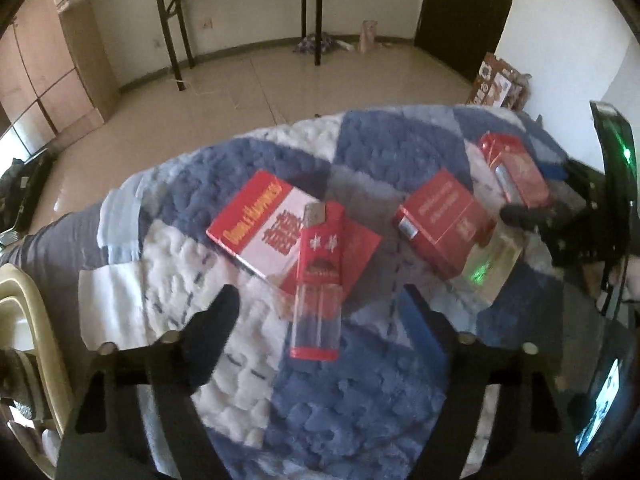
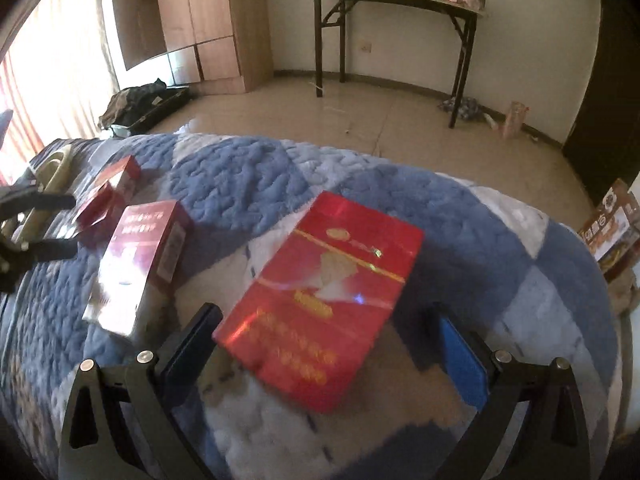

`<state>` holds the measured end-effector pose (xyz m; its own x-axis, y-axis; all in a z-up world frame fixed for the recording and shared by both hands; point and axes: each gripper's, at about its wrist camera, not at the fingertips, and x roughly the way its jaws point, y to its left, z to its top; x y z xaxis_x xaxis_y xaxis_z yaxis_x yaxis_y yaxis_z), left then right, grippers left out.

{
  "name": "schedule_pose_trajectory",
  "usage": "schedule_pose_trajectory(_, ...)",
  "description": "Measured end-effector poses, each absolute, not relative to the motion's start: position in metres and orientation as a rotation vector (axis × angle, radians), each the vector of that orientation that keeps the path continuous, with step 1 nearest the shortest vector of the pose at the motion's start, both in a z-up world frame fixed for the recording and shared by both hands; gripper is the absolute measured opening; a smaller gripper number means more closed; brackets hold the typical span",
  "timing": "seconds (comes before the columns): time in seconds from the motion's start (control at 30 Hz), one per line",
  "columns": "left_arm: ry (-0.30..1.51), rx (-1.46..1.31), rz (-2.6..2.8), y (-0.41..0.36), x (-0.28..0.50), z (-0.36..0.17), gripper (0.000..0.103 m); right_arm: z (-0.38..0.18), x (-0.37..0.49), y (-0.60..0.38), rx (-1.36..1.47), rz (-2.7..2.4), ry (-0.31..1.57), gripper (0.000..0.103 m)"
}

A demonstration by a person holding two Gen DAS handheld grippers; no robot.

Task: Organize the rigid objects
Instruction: 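Grasp the red lighter with the left tool while the right tool grasps the red box, then release the lighter and red box into the basin with both tools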

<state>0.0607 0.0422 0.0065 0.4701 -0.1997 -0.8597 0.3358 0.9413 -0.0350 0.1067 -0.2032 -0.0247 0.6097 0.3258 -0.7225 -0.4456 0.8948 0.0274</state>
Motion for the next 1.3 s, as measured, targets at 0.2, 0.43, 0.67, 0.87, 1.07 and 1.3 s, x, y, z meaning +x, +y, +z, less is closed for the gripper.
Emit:
schedule_pose_trajectory(0.2, 1.056, 0.114, -0.390, 0.052, 0.062, -0.001, 0.028, -0.026, 0.112, -0.199, -0.195, 0.422, 0.780, 0.077)
schedule_pose_trajectory(0.43, 1.009, 0.156, -0.403, 0.054, 0.055, 0.001, 0.024, -0.023, 0.107, -0.212, -0.205, 0.475, 0.721, 0.062)
schedule_pose_trajectory(0.67, 0.925, 0.120, -0.392, 0.061, 0.039, 0.019, 0.024, -0.017, 0.106, -0.230, -0.164, 0.510, 0.696, 0.057)
schedule_pose_trajectory(0.87, 0.842, 0.074, -0.321, 0.092, 0.018, 0.047, 0.024, 0.016, 0.083, -0.229, -0.188, 0.570, 0.563, 0.056)
schedule_pose_trajectory(1.07, 0.762, 0.046, -0.026, 0.180, -0.043, 0.111, 0.024, 0.067, 0.073, -0.163, -0.191, 0.793, 0.500, 0.055)
schedule_pose_trajectory(1.3, 0.771, -0.066, 0.237, 0.295, -0.097, 0.104, 0.024, 0.105, 0.045, -0.002, -0.282, 1.119, 0.452, 0.055)
